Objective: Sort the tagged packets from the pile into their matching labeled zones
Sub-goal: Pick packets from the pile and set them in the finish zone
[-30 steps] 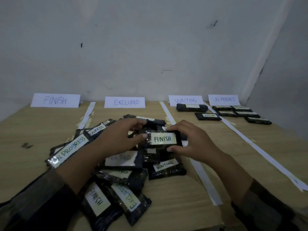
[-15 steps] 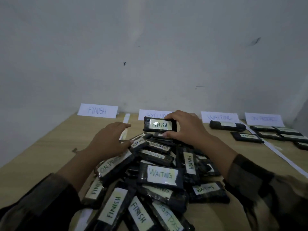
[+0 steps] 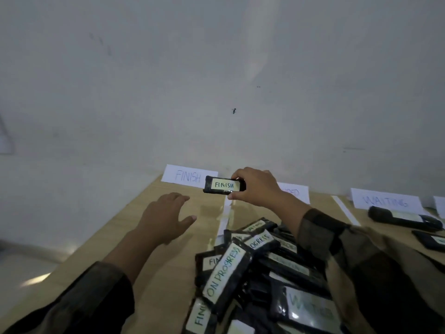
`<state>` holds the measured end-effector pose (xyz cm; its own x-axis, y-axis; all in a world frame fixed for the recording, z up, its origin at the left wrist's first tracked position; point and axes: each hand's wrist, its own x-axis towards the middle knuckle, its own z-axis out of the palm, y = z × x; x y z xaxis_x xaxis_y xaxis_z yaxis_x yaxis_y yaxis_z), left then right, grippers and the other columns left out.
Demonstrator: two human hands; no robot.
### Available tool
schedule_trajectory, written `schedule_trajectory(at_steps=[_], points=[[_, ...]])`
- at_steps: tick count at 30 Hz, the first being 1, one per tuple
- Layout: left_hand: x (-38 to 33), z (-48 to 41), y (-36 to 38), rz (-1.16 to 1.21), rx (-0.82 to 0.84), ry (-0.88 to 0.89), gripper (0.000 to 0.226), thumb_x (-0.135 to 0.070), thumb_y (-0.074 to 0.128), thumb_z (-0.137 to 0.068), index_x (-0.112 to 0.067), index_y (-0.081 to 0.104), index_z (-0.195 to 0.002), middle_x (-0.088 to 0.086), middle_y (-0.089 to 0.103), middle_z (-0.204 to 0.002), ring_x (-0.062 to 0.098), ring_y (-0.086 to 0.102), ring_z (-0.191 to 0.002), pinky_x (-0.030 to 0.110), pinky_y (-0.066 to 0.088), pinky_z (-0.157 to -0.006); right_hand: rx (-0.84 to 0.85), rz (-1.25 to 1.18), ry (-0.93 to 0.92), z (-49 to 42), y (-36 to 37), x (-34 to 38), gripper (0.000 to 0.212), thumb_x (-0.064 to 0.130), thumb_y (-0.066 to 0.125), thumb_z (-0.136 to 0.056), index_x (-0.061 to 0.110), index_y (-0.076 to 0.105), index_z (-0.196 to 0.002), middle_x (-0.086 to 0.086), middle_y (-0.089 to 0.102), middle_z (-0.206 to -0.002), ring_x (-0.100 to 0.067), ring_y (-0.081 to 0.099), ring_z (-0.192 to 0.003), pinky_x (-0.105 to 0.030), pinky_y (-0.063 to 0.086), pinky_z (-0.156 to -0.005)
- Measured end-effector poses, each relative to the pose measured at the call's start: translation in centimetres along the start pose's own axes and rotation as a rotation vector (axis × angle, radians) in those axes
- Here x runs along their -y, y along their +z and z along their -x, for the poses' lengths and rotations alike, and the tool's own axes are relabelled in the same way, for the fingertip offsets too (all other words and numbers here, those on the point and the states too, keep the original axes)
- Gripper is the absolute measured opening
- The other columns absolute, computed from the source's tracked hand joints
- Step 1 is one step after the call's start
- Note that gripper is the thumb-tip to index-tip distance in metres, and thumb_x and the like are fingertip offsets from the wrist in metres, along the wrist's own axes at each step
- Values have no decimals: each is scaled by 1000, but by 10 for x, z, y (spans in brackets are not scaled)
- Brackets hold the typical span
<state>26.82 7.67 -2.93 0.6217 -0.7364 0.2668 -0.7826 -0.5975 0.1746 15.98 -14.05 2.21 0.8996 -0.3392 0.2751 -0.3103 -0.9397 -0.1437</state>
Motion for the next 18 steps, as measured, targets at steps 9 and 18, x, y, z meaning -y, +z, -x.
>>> schedule_trajectory(at_steps=[9,18], points=[[54,-21,26,-25,40,-125,62,-54,45,-91,-25,33,-144,-4,33,-150,16,32,-137,34,32,-107,110,83,1,-73,56,25,55,59,67,-75,28,53,-119,6,59,-113,-17,56,-101,-37,33,-90],[70,-27,62,-35,84,-142,60,-56,37,-92,-27,31,-144,-2,28,-153,16,28,-139,36,30,-110,180,117,74,-117,98,30,54,57,66,-77,23,55,-117,0,61,-118,-22,53,-111,-37,33,-93]])
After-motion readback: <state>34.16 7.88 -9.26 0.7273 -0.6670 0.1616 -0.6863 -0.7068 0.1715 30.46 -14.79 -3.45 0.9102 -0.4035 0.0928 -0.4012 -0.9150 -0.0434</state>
